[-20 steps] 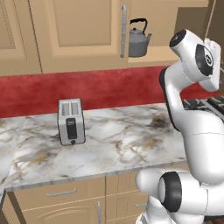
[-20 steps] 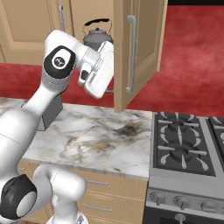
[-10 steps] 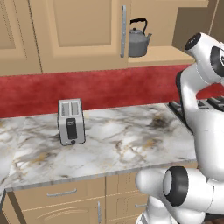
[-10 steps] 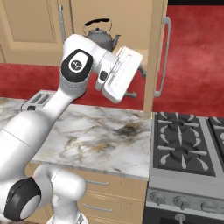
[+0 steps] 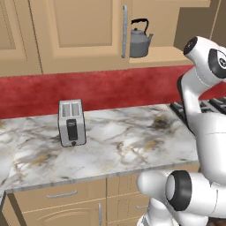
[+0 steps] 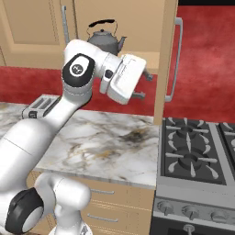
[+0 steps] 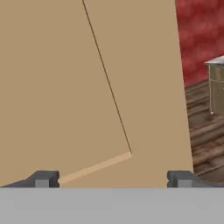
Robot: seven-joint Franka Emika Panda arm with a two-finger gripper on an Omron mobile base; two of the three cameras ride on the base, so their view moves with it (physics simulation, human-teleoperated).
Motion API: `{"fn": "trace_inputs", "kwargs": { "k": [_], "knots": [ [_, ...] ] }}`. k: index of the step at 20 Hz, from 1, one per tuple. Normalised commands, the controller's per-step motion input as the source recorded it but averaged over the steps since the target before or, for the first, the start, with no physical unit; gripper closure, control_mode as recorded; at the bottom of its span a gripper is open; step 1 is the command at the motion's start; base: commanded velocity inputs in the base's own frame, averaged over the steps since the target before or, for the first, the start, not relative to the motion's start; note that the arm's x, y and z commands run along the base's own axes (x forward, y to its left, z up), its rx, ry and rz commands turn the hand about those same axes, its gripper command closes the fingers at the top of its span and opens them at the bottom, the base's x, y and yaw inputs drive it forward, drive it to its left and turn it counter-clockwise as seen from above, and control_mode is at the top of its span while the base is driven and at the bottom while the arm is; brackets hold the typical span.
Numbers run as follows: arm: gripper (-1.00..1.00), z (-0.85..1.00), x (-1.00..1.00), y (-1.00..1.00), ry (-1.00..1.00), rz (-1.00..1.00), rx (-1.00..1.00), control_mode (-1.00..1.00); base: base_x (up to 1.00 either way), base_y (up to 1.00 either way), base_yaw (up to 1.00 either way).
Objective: Open the cabinet, pick the kettle from the cabinet, and place it in the sink.
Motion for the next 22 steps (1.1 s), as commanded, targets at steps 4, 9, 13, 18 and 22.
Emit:
{"fn": "trace_inputs", "kwargs": {
  "k": [4, 9, 13, 18, 22],
  "knots": [
    [-1.00, 0.05, -0.09, 0.43, 0.20, 0.25, -0.07, -1.00, 0.00, 0.00, 0.00],
    [-1.00, 0.05, -0.07, 0.54, 0.20, 0.25, -0.03, -1.00, 0.00, 0.00, 0.00],
    [-1.00, 0.09, -0.01, 0.60, 0.25, 0.24, 0.00, -1.00, 0.00, 0.00, 0.00],
    [-1.00, 0.11, 0.00, 0.55, 0.28, 0.27, 0.00, -1.00, 0.00, 0.00, 0.00],
    [-1.00, 0.11, 0.00, 0.50, 0.25, 0.28, 0.00, -1.00, 0.00, 0.00, 0.00]
  ]
}}
